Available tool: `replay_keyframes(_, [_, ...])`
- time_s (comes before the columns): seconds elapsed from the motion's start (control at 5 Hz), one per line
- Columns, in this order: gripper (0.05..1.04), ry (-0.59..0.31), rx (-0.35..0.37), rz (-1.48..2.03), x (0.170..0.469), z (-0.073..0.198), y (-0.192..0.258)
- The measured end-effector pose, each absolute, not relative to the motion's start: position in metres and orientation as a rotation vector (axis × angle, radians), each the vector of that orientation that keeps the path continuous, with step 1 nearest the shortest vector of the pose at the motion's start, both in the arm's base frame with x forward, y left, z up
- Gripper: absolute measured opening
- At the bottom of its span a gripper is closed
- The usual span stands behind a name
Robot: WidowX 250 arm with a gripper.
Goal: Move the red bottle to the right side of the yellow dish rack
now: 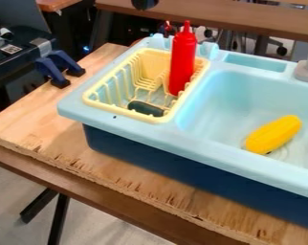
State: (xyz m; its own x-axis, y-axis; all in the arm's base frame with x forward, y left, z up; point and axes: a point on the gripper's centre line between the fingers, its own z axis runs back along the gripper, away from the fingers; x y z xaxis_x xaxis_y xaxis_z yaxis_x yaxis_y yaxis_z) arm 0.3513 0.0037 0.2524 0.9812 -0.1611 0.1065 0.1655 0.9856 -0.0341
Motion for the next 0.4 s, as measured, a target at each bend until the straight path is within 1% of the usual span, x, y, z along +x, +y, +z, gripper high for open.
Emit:
replay_keyframes(0.2, [0.089,-0.084,-0.053,-0.217,0.327,0.259,-0.008])
replay_keyframes(0.4, [0.254,-0.056,-0.102,-0.245,0.316,0.253,-0.018])
